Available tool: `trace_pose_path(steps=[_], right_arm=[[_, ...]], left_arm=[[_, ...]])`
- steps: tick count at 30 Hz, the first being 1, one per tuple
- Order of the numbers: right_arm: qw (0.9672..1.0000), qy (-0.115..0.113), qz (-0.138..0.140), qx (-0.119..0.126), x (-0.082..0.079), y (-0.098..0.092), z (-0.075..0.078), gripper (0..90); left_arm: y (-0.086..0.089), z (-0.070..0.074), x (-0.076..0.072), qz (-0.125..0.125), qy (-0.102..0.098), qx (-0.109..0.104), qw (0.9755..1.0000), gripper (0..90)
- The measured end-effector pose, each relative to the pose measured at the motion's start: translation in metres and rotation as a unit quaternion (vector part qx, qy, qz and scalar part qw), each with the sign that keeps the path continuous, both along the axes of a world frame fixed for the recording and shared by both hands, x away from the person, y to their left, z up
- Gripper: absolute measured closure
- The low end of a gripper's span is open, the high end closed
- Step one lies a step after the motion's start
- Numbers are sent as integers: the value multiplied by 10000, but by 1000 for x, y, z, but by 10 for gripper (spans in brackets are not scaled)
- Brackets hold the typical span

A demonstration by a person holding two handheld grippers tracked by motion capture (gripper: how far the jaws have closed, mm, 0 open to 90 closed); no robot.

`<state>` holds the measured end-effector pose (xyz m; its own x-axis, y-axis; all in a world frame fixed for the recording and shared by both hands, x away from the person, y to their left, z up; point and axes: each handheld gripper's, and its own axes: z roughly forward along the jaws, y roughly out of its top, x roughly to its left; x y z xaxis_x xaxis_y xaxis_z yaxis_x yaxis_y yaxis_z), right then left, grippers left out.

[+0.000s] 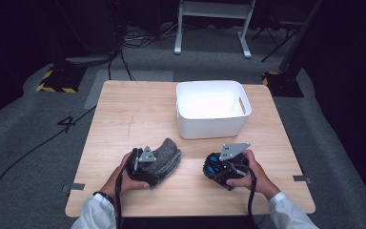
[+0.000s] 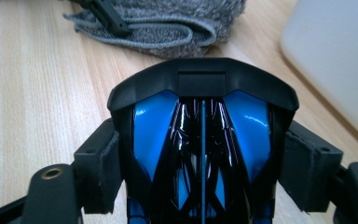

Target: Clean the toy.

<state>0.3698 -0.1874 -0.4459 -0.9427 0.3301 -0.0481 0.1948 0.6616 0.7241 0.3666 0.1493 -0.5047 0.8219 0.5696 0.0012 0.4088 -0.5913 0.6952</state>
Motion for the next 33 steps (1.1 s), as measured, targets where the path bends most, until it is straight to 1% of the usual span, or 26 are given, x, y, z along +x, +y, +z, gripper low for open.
trace_pose_path(steps=[1, 2, 3, 5, 7, 8, 9, 11, 12, 15, 17, 19, 22, 23, 24, 25, 26, 27, 29, 30, 32, 33], right_arm=[[10000, -33, -15, 82, -1, -4, 4, 253], [10000, -33, -15, 82, -1, -4, 4, 253], [9998, -82, -16, 177, -2, -7, 8, 254], [9997, -100, -26, 222, -3, -9, 10, 254], [9994, -120, -23, 327, -4, -13, 14, 253], [9992, -138, -19, 365, -5, -14, 16, 254], [9990, -145, -26, 417, -6, -16, 18, 254], [9986, -182, -6, 496, -7, -18, 19, 253], [9984, -178, -2, 537, -9, -19, 20, 253], [9980, -238, 5, 590, -11, -24, 22, 254], [9976, -247, -12, 651, -13, -27, 23, 254], [9973, -262, -27, 681, -13, -30, 24, 254], [9967, -287, -26, 759, -14, -34, 25, 253], [9964, -281, -18, 803, -14, -35, 25, 254], [9962, -264, -11, 832, -14, -36, 25, 253], [9961, -272, 5, 837, -14, -36, 25, 254], [9960, -287, 27, 850, -15, -36, 25, 253], [9959, -301, 42, 851, -15, -37, 25, 253], [9959, -309, 71, 851, -15, -37, 25, 253], [9958, -302, 78, 866, -16, -38, 25, 254], [9958, -298, 66, 864, -16, -39, 25, 253], [9958, -310, 65, 858, -16, -39, 25, 253]], left_arm=[[-1, 1, 0, 28, 12, 29, 10000, 142], [-2, 2, 0, 38, 25, 73, 10000, 142], [-3, 3, 0, 62, 58, 111, 9999, 142], [-6, 6, 0, 110, 108, 198, 9997, 144], [-8, 9, 0, 151, 147, 183, 9996, 157], [-10, 10, 0, 150, 138, 150, 9997, 159], [-11, 12, 0, 150, 114, 162, 9997, 163], [-14, 16, 0, 113, 42, 77, 9999, 163], [-17, 19, 0, 117, 31, -2, 9999, 163], [-24, 27, 1, 96, -85, -121, 9998, 162], [-30, 31, 5, 70, -120, -142, 9998, 162], [-36, 32, 8, 118, -147, -9, 9998, 163], [-42, 29, 15, 116, -45, 151, 9998, 171], [-42, 28, 17, 190, -35, 191, 9996, 175], [-43, 27, 19, 245, -13, 269, 9993, 192], [-43, 26, 21, 245, 26, 299, 9993, 242], [-42, 26, 23, 255, 59, 286, 9992, 276], [-40, 26, 24, 270, 130, 261, 9992, 283], [-36, 25, 26, 314, 177, 255, 9990, 334], [-34, 26, 27, 370, 207, 242, 9988, 326], [-30, 26, 28, 462, 260, 163, 9985, 272], [-28, 26, 29, 510, 285, 159, 9982, 248]])
